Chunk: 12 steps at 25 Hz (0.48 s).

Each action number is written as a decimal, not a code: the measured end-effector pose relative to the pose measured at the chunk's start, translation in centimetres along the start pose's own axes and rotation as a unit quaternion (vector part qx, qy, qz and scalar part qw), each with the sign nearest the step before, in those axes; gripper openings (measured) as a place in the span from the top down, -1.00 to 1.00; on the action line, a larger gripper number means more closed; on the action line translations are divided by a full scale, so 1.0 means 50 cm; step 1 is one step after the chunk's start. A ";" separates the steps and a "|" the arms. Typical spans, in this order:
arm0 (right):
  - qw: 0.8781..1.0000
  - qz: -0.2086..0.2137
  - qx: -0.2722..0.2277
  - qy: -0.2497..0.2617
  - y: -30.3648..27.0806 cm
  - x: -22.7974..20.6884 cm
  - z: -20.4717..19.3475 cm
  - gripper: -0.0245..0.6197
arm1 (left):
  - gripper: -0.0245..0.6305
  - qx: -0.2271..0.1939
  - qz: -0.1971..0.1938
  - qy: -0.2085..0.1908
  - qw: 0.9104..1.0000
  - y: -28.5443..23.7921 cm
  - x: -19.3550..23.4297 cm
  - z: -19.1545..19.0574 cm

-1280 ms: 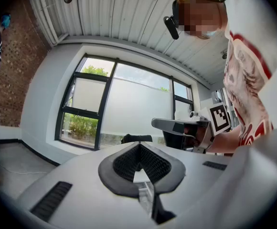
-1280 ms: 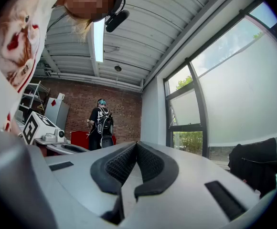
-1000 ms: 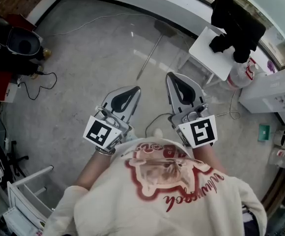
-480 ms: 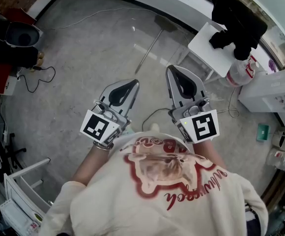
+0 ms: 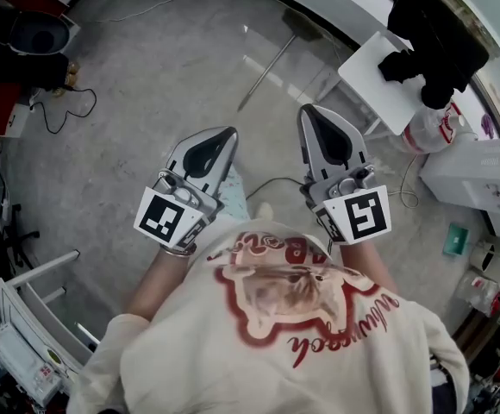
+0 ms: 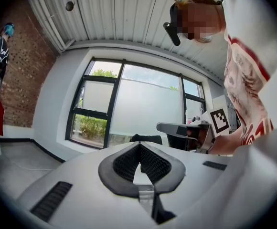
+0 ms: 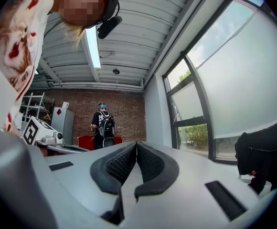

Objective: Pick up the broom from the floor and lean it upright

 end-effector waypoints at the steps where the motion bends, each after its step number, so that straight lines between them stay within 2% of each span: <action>1: 1.000 0.002 0.000 -0.001 -0.015 -0.005 -0.008 0.85 | 0.86 -0.001 0.004 0.001 1.000 -0.007 0.016 0.003; 6: 1.000 -0.004 0.001 0.000 -0.124 -0.050 -0.052 0.85 | 0.86 -0.015 0.011 0.009 1.000 -0.067 0.128 0.026; 9: 1.000 -0.005 0.000 0.014 -0.221 -0.075 -0.073 0.85 | 0.86 -0.021 0.002 0.014 1.000 -0.131 0.234 0.052; 12: 1.000 -0.015 0.006 0.015 -0.344 -0.130 -0.101 0.85 | 0.86 -0.021 -0.014 0.001 1.000 -0.222 0.345 0.103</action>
Point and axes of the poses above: the fingertips, and each gripper's own axes: y backward along the fingers, x to its left, z out of its top, the point moved 3 cm from there along y, backward along the fingers, and after that the axes turned 15 degrees about y, right-handed, at the moved point
